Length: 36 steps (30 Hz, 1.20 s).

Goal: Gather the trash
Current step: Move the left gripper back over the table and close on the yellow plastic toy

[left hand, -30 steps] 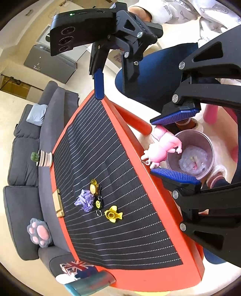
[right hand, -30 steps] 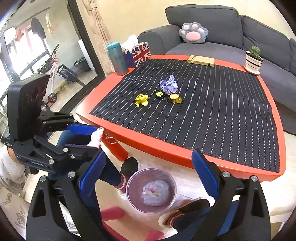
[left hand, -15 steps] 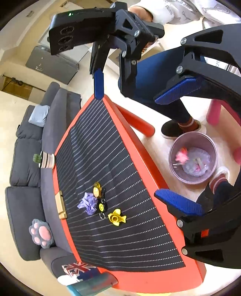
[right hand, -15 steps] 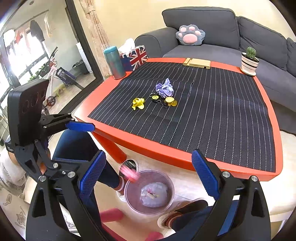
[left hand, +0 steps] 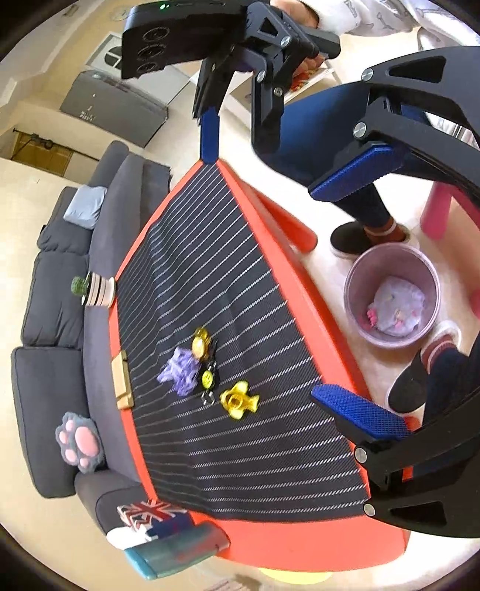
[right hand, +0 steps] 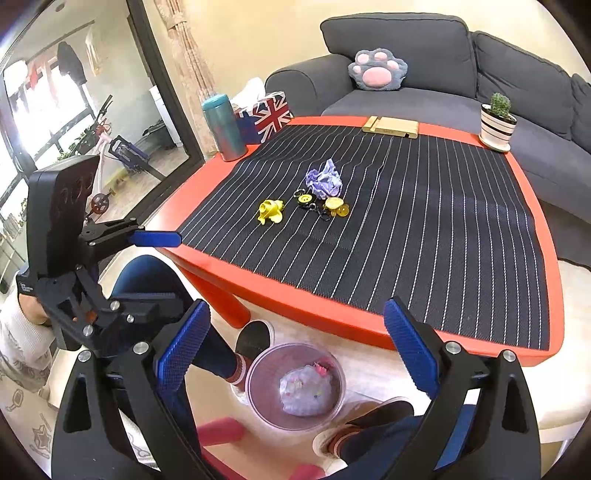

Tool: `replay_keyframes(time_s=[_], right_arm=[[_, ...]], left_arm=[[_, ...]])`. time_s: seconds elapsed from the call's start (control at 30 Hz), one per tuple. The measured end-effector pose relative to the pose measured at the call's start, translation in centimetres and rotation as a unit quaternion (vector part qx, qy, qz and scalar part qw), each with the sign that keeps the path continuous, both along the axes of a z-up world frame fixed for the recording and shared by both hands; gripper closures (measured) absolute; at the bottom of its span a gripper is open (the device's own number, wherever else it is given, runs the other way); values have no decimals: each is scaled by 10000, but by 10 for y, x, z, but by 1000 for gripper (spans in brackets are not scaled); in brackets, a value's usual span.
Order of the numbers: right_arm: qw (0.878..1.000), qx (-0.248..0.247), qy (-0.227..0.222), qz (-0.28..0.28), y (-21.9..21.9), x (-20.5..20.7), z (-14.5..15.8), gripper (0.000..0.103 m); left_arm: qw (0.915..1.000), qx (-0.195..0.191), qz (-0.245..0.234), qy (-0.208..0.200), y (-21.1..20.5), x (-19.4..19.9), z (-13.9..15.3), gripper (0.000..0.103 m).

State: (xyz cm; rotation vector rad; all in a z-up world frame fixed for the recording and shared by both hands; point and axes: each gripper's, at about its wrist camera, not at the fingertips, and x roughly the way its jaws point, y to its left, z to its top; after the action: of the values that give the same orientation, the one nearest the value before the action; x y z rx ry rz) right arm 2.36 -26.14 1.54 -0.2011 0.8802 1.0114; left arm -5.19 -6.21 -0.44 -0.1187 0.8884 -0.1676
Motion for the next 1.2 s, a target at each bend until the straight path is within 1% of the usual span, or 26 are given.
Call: replay_keyframes(time_s=[0.13,0.3,0.53,0.73,0.97,1.2], right_arm=[[10000,12,-1,-24,4,11,2,9],[10000,-9,4,-67,12,31,3,9],[9999,-63,38,-98,22,57,3,9],[9999,-102,66,-108,31,76,0,9],[9997,-164,149,-122,37,87,-11,9],[9997,-201,128,-101,36,84,-11,9]], left_arm=[[9998,87,156,-50,15,13,2,8],[9991,235,347,-32,34,40,1,8],[9984,336,443,64,55,74,-7,8],[9980,375,487,167,64,96,-16,8],[9972,447,529,287,70,110,-29,8],[9964,521,526,410,73,118,-37,8]])
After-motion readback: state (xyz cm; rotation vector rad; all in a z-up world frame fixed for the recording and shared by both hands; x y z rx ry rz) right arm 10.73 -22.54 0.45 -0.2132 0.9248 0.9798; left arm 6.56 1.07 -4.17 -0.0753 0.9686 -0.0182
